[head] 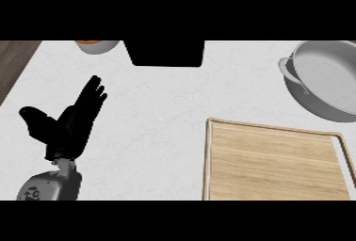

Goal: Pick the bell pepper from the tray and place it in the pot

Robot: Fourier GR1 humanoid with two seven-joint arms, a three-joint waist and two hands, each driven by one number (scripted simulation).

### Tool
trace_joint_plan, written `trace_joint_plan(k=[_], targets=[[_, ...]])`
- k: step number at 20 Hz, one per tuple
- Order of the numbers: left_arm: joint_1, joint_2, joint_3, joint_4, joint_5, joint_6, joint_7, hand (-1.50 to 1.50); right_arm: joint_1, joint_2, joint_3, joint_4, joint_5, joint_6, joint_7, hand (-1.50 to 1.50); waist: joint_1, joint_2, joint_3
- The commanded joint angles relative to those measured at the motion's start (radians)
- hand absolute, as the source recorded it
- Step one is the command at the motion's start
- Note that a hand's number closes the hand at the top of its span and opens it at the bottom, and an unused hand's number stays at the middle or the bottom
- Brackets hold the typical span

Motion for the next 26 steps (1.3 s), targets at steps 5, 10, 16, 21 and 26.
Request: trace_joint_plan(k=[5, 10, 16, 21, 26], targets=[[0.049, -0.005, -0.008, -0.037, 0.005, -0.010, 0.004, 0.00, -0.094, 0.050, 0.094, 0.286, 0.103, -0.128, -0.150, 1.50, 0.005, 0.001, 0.001], [-0.001, -0.020, -0.013, 0.013, -0.016, 0.004, -0.028, 0.00, -0.186, 0.101, 0.002, 0.454, 0.023, -0.085, -0.046, -1.50, 0.009, 0.007, 0.001], [0.047, -0.065, -0.068, 0.009, -0.053, 0.025, -0.057, 0.00, -0.237, 0.124, -0.069, 0.577, -0.050, -0.062, -0.061, -1.50, 0.010, 0.006, 0.002], [-0.015, -0.035, -0.027, 0.007, -0.021, 0.009, -0.007, 0.00, -0.221, 0.077, -0.208, 0.586, -0.166, -0.164, -0.194, -1.50, 0.009, 0.012, 0.004], [0.021, -0.015, -0.014, -0.003, -0.012, -0.009, -0.015, 0.00, -0.191, 0.035, -0.310, 0.589, -0.242, -0.291, -0.271, -1.50, 0.008, 0.010, 0.004]])
